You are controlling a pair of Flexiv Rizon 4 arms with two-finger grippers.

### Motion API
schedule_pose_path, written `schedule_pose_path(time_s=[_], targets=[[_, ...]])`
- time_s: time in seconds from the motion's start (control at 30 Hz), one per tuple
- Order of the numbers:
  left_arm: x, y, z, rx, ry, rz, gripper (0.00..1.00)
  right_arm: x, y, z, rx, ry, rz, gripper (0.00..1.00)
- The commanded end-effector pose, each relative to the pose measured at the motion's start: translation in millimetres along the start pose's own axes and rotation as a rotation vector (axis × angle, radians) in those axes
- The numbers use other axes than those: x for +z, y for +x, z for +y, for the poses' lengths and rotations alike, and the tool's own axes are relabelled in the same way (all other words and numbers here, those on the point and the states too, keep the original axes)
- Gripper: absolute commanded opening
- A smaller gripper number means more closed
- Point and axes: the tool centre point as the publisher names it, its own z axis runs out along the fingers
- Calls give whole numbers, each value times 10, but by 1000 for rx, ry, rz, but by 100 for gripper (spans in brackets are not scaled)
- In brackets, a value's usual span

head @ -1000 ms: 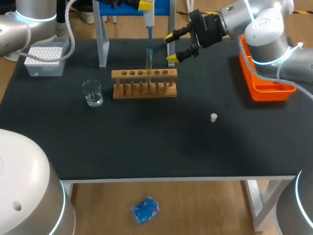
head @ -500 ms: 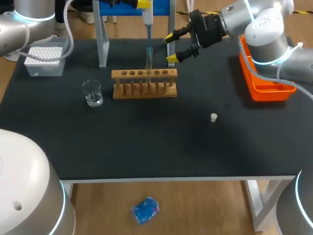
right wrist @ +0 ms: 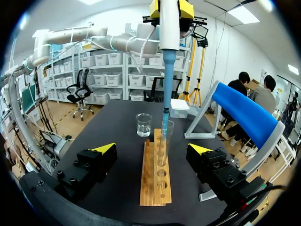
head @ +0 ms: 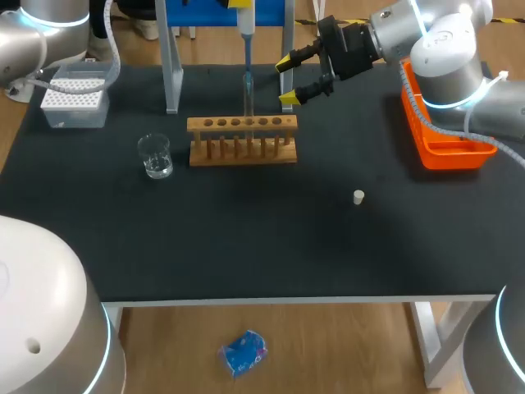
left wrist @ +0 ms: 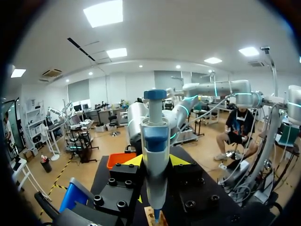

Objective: Invert the test tube, pick up the pipette, mount the tip to pipette, aspirate from beaker and dispense into the tube, eject the tip, return the pipette, and cap with the stopper.

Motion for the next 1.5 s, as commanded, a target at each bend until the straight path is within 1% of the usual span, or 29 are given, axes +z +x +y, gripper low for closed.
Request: schedule_pose_path(time_s=[0.03, 0.93, 1.5], targets=[[-23, -25, -22, 0, -7, 7, 0, -2, 1, -5, -1, -1, 0, 100], [-29, -119, 66, -8, 0, 9, 0, -2, 1, -5, -1, -1, 0, 100], [16, -78, 138, -23, 15, 11, 0, -2, 1, -5, -1, -1, 0, 100]])
